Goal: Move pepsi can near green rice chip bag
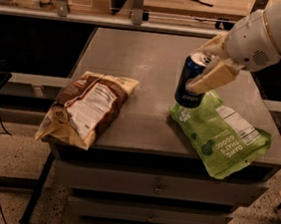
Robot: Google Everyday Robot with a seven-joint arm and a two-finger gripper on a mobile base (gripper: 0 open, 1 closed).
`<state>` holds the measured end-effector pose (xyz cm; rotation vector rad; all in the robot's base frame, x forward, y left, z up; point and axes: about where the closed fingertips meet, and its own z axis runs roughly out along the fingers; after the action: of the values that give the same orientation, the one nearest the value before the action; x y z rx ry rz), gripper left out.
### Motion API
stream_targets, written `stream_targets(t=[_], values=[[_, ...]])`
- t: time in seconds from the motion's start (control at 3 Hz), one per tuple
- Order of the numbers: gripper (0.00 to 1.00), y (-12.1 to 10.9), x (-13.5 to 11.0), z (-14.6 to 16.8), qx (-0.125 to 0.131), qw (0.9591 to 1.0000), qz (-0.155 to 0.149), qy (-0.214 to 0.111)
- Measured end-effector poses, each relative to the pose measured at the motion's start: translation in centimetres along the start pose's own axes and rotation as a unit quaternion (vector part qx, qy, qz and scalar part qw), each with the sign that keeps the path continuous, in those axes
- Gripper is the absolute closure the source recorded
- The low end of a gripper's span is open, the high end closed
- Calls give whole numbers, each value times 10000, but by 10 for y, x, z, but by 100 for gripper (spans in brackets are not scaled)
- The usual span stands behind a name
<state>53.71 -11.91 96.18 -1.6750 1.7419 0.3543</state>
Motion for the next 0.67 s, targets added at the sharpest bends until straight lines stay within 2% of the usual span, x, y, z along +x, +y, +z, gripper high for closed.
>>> stream_targets(t=[0.67], values=[[100, 45, -19, 24, -397, 9981, -466, -23]])
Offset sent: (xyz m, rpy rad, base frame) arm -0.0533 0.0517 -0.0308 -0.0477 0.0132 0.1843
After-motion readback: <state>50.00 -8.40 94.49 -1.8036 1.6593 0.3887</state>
